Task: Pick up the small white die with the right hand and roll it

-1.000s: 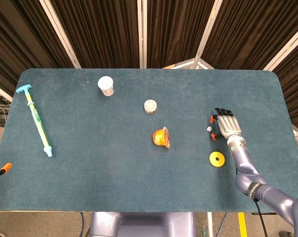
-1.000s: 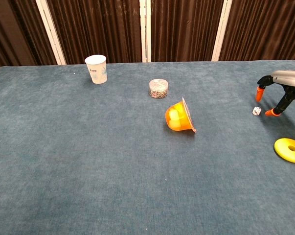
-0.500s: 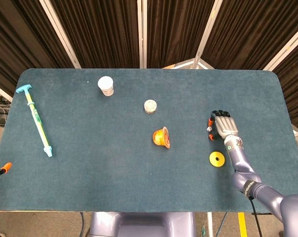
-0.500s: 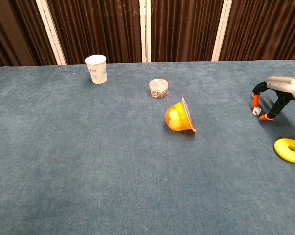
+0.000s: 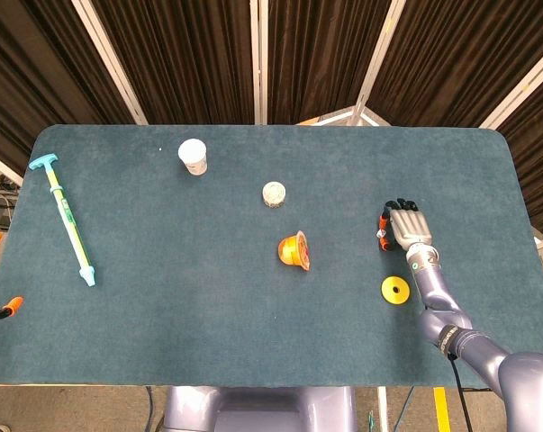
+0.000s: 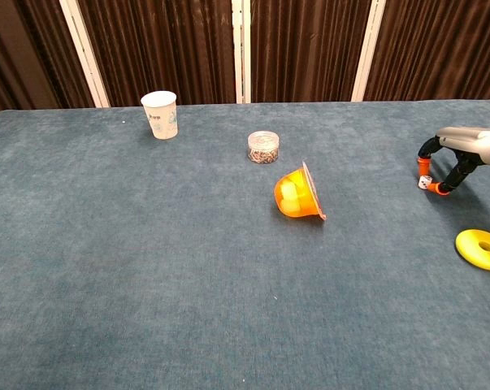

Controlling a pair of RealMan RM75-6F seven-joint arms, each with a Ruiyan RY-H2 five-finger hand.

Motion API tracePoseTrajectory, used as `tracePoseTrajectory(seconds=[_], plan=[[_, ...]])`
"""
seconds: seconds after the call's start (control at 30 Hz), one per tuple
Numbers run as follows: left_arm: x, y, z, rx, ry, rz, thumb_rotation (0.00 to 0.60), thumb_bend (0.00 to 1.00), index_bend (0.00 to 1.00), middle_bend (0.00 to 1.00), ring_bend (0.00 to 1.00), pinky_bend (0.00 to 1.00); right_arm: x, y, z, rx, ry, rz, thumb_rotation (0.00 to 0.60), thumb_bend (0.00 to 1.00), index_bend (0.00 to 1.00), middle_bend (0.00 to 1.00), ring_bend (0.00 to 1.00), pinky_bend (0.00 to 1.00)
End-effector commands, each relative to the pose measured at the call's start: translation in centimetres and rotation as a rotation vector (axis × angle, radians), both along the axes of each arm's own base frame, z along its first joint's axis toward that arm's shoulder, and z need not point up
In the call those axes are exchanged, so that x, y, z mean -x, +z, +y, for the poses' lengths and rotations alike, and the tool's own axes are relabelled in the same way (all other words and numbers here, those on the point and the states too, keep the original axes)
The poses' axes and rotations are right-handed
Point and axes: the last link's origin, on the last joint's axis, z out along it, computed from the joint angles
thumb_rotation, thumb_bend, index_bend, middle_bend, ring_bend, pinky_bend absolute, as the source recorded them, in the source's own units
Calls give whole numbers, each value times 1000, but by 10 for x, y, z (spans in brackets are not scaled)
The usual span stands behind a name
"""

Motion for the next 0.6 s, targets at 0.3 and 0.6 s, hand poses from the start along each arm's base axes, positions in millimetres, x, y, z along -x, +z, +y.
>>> tracePoseTrajectory(seconds=[0.3,0.6], plan=[[-2,0,-1,0,-13,-5,600,60,0,0,0,0,-9,4,2,16,40,-20,600,380,571,191,0,0],[-4,2,-2,-2,-22,-9,600,60,0,0,0,0,-37,27,8,74,151,-50,600,378,571,193,0,0]])
